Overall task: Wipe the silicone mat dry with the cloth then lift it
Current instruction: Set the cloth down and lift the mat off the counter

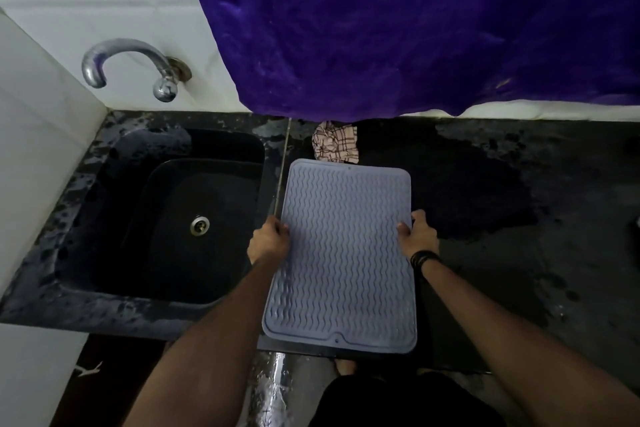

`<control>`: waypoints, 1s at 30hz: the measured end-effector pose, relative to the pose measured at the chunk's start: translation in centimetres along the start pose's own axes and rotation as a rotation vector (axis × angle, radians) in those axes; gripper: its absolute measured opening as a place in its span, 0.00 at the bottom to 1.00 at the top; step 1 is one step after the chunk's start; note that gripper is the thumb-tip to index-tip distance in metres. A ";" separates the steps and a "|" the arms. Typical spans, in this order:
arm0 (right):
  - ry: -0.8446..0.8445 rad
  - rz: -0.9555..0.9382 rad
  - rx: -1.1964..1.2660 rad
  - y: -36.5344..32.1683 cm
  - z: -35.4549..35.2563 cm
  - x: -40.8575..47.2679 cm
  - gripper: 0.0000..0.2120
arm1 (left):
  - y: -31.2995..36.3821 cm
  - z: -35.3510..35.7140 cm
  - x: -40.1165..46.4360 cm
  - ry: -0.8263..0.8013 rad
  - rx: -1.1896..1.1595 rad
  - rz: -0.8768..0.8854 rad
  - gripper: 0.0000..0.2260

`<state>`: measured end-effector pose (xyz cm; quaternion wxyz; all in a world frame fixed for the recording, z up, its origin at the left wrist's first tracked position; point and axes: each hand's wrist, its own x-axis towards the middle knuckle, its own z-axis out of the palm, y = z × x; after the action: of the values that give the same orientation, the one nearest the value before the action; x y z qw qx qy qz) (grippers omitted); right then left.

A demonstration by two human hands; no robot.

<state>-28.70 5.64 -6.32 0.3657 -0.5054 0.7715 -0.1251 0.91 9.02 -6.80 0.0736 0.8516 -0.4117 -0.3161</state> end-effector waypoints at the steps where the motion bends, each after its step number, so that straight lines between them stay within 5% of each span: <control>1: 0.006 -0.002 -0.003 0.0 0.0 0.0 0.15 | 0.0 0.1 0.1 -0.001 -0.002 -0.007 0.14; 12: 0.016 -0.039 -0.002 0.9 0.5 -0.4 0.12 | 0.5 -0.1 -0.3 -0.063 0.001 -0.096 0.16; 20: 0.052 -0.071 0.031 0.9 0.7 0.0 0.14 | 0.0 0.7 -1.1 0.059 -0.027 -0.052 0.13; 24: 0.209 -0.205 -0.275 0.8 1.5 -0.8 0.28 | 0.4 1.0 -1.8 0.206 0.071 0.067 0.26; 27: 0.050 -0.513 -0.584 0.1 2.2 -1.2 0.36 | 1.5 0.8 -1.7 0.147 0.234 0.305 0.35; 30: -0.183 -0.486 -0.687 -0.9 2.8 -0.5 0.35 | 3.1 0.9 -1.1 -0.126 0.436 0.449 0.35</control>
<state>-26.05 6.15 -7.53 0.2029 -0.7740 0.5911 0.1019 -2.14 7.94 -5.79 -0.0683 0.7138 -0.6512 -0.2486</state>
